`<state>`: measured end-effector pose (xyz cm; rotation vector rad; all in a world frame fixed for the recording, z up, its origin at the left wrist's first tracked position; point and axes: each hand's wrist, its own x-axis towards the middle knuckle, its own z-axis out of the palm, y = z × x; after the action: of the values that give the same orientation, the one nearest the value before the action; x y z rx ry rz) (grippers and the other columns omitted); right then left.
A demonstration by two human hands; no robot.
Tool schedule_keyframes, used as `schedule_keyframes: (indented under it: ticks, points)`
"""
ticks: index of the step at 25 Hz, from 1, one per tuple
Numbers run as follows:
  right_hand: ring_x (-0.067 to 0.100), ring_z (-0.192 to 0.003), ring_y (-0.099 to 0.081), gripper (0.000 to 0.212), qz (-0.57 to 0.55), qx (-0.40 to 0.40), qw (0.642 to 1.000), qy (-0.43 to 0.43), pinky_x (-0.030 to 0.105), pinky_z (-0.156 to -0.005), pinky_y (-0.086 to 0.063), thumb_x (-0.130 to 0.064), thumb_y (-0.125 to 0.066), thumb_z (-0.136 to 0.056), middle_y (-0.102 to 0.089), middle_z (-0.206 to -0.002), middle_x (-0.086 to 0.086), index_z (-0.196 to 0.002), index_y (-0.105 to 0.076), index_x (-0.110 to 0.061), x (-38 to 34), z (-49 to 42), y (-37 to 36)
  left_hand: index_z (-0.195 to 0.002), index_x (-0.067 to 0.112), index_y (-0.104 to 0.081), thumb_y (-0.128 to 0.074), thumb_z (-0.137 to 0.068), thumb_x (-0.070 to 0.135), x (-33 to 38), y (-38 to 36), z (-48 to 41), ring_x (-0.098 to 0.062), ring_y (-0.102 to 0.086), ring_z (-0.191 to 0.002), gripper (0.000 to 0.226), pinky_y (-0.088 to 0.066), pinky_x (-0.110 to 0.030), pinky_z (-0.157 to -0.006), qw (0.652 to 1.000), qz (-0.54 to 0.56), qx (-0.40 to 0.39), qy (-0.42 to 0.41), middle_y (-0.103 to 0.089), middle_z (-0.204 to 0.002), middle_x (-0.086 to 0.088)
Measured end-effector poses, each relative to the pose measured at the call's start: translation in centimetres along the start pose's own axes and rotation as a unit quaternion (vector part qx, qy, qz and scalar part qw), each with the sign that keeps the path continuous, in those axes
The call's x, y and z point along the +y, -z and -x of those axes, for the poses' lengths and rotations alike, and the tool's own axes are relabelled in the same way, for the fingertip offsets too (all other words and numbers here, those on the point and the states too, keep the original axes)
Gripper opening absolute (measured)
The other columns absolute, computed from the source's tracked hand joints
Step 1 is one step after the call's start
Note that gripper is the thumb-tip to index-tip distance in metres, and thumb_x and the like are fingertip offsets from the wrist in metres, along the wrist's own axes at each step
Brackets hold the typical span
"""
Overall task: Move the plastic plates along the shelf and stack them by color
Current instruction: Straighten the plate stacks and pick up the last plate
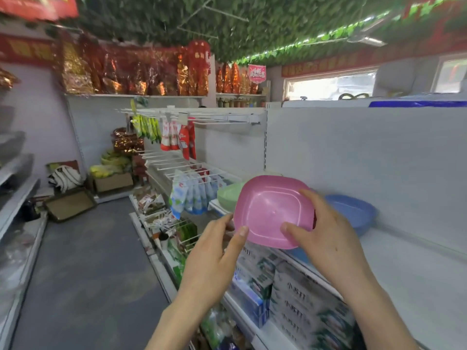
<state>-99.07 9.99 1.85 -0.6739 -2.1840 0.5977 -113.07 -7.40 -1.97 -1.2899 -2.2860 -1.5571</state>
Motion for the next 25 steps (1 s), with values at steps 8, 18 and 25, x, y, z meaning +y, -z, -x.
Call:
schedule_keyframes:
  ticks: [8, 18, 25]
  points:
    - [0.016, -0.099, -0.057, 0.074, 0.101, 0.023, 0.989, -0.107, 0.032, -0.082, -0.042, -0.048, -0.078, -0.082, -0.059, -0.117, -0.012, -0.146, -0.043, -0.042, 0.7, -8.6, -2.7, -0.147, 0.04, -0.042, -0.029, -0.099, 0.075, -7.2, -1.5, -12.8, 0.006, -0.041, -0.128, 0.061, -0.039, -0.027, -0.108, 0.99, -0.045, -0.06, -0.117, -0.046, -0.135, 0.027]
    - [0.022, -0.12, -0.061, 0.085, 0.2, 0.031, 0.935, -0.293, 0.038, -0.105, -0.047, -0.042, -0.09, -0.072, -0.063, -0.138, 0.003, -0.146, -0.053, -0.02, 5.8, -20.1, -5.6, -0.163, 0.018, -0.009, -0.038, -0.085, 0.086, -11.0, -7.8, -31.4, -0.016, -0.014, -0.155, 0.107, -0.017, -0.036, -0.124, 0.921, -0.106, -0.279, -0.25, -0.015, -0.17, 0.0]
    - [0.023, -0.123, -0.058, 0.083, 0.186, 0.009, 0.921, -0.343, 0.039, -0.106, -0.047, -0.042, -0.087, -0.076, -0.06, -0.138, 0.004, -0.146, -0.052, -0.018, 7.6, -21.0, -9.2, -0.157, 0.024, -0.024, -0.037, -0.076, 0.095, -12.5, -13.3, -36.8, -0.021, -0.03, -0.148, 0.108, -0.031, -0.045, -0.119, 0.856, -0.152, -0.384, -0.313, -0.032, -0.161, -0.002]
